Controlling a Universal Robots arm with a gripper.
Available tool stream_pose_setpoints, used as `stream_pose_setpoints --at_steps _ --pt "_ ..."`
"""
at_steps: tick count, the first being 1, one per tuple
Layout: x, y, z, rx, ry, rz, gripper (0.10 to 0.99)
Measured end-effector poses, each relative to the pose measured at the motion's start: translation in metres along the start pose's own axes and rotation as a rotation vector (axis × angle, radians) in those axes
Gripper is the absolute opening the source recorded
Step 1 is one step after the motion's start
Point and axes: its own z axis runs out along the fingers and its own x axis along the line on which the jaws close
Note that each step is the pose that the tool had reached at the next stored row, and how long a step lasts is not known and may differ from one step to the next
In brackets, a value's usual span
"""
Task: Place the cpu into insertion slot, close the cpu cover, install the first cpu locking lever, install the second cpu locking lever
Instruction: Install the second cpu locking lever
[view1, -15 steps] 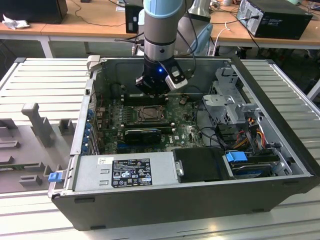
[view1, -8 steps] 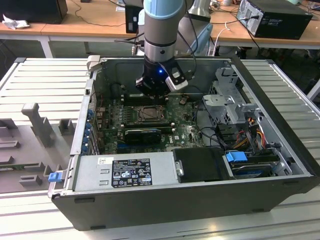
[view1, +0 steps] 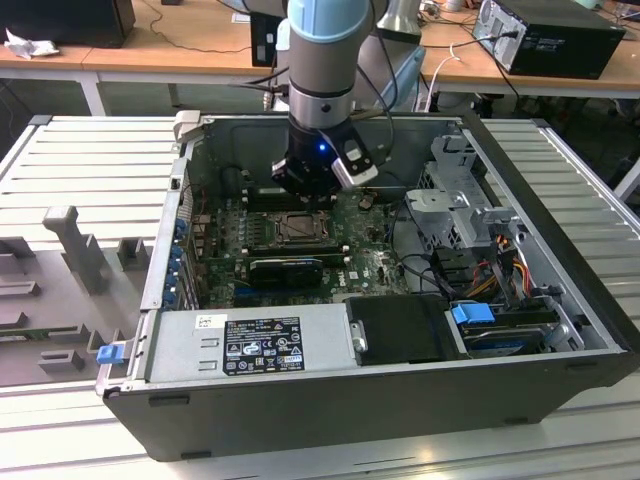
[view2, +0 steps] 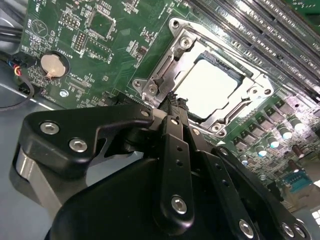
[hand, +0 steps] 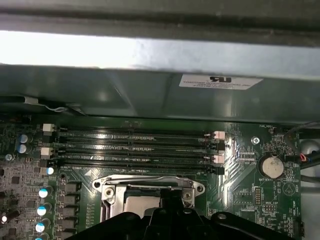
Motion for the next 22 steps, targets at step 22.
stream_pose_setpoints --at_steps 22 --pt "-0.0001 -0.0057 -0.0185 0.0 0.0 0.0 0.106"
